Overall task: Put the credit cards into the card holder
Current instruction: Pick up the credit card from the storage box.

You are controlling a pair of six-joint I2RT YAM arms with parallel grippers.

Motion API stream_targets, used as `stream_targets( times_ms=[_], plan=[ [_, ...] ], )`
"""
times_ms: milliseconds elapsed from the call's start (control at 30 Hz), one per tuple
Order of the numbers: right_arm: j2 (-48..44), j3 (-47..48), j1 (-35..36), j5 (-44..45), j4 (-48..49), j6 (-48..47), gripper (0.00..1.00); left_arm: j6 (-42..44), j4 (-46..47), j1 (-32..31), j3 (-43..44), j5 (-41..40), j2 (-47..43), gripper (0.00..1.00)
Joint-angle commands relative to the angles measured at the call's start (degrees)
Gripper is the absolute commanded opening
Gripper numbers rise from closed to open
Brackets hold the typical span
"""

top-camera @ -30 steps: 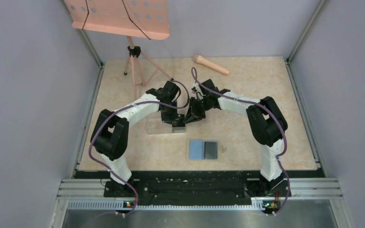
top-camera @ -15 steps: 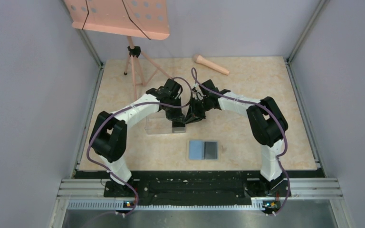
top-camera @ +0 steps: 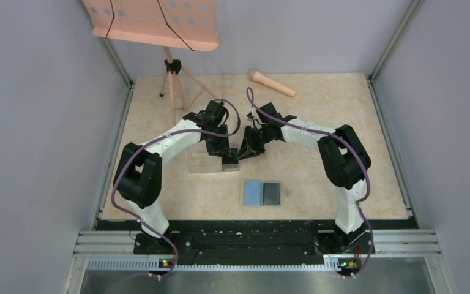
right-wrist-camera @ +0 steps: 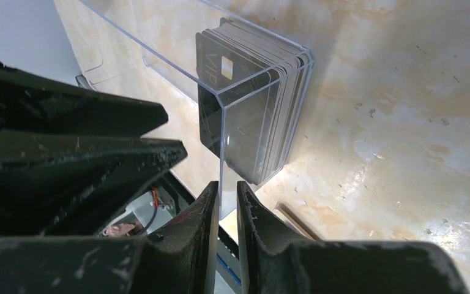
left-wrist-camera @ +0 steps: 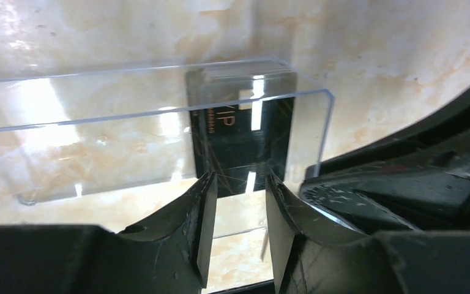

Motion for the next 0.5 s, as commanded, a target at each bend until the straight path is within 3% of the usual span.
stream_targets(
  times_ms=[0,467],
  plan=[
    [-3.4,-0.4,1.1,-1.0,0.4,-0.4,0.16,1.9,0.1,1.8,-1.3,1.1,-1.1,0.41],
    [-3.6,-0.9,1.1,-1.1,0.3,-0.5,0.16,1.5,2.8,2.8,-2.8,5.5,3.5,0.36]
  ],
)
